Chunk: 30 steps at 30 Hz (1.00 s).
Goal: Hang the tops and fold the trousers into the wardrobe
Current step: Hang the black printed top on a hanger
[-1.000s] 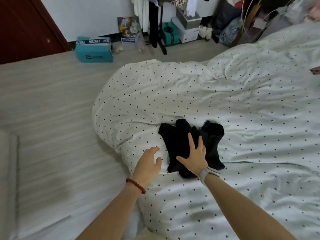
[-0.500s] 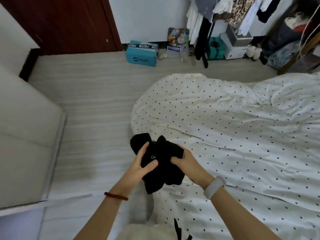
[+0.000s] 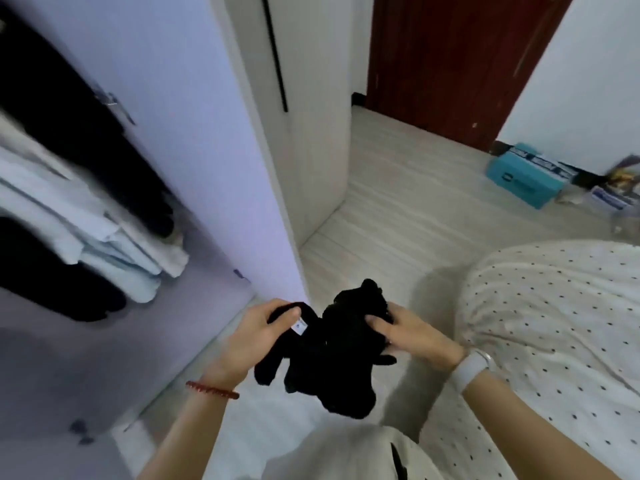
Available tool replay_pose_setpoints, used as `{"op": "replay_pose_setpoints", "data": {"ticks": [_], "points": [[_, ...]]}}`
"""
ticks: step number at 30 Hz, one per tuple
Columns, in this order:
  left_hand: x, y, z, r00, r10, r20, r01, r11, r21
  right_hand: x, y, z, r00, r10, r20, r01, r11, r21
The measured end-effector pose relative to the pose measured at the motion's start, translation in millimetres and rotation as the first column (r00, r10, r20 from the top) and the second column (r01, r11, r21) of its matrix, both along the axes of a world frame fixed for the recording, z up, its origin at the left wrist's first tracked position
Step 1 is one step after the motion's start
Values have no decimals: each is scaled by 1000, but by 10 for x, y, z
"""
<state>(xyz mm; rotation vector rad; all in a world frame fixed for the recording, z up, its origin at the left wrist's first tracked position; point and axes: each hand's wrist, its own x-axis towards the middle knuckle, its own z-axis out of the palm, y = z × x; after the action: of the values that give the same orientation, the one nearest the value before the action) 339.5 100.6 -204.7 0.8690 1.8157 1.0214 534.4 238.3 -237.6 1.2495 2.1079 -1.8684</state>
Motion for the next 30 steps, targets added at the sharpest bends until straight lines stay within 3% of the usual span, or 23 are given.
{"op": "replay_pose_setpoints", "data": {"ticks": [2, 6, 10, 13, 14, 16, 19, 20, 21, 22, 23, 25, 26, 28, 29, 30], "points": [[-368, -485, 84, 993, 120, 21, -120, 993, -6, -581, -353, 56, 952, 302, -57, -294, 948, 123], [-844, -1152, 321, 968, 243, 59, -247, 965, 86, -1650, -1131, 266, 739, 644, -200, -581, 758, 294], [-1321, -1781, 501, 881, 472, -27, -466, 876, 127, -2438, -1566, 331, 720, 681, -137, -567, 690, 450], [-1650, -2236, 536, 824, 557, -103, -552, 830, 75, -2857, -1622, 305, 647, 762, 25, -576, 468, 670], [-1759, -2378, 526, 794, 596, -123, -592, 803, 67, -3017, -1638, 324, 654, 753, 67, -527, 391, 754], [-1908, -2543, 488, 710, 694, -125, -687, 720, 96, -3302, -1651, 386, 714, 700, -5, -378, 392, 839], [-2024, -2666, 406, 640, 761, -108, -745, 649, 157, -3823, -1793, 470, 771, 617, -161, -326, 598, 732], [-2033, -2676, 380, 684, 717, -133, -703, 697, 144, -3965, -1872, 511, 795, 568, -213, -351, 717, 603], [-2052, -2685, 363, 744, 648, -162, -639, 761, 111, -4108, -1972, 570, 820, 498, -283, -379, 842, 383], [-2109, -2707, 349, 808, 561, -180, -562, 826, 49, -4295, -2076, 632, 841, 433, -324, -417, 901, 123], [-2148, -2725, 322, 871, 452, -192, -468, 883, -46, -4412, -2154, 698, 857, 375, -352, -438, 891, -117], [-2305, -2769, 273, 892, 387, -234, -426, 893, -147, -4655, -2228, 789, 830, 396, -392, -524, 793, -309], [-2405, -2803, 254, 827, 503, -252, -540, 835, -105, -4753, -2232, 834, 781, 467, -414, -600, 743, -295], [-2634, -2871, 269, 584, 780, -224, -788, 611, 72, -4967, -2237, 914, 650, 607, -457, -740, 643, -197], [-2714, -2882, 301, 530, 814, -238, -812, 568, 133, -5021, -2249, 961, 593, 658, -464, -784, 602, -148], [-2796, -2879, 329, 543, 793, -278, -792, 593, 145, -5092, -2274, 1009, 543, 698, -467, -814, 574, -87]]}}
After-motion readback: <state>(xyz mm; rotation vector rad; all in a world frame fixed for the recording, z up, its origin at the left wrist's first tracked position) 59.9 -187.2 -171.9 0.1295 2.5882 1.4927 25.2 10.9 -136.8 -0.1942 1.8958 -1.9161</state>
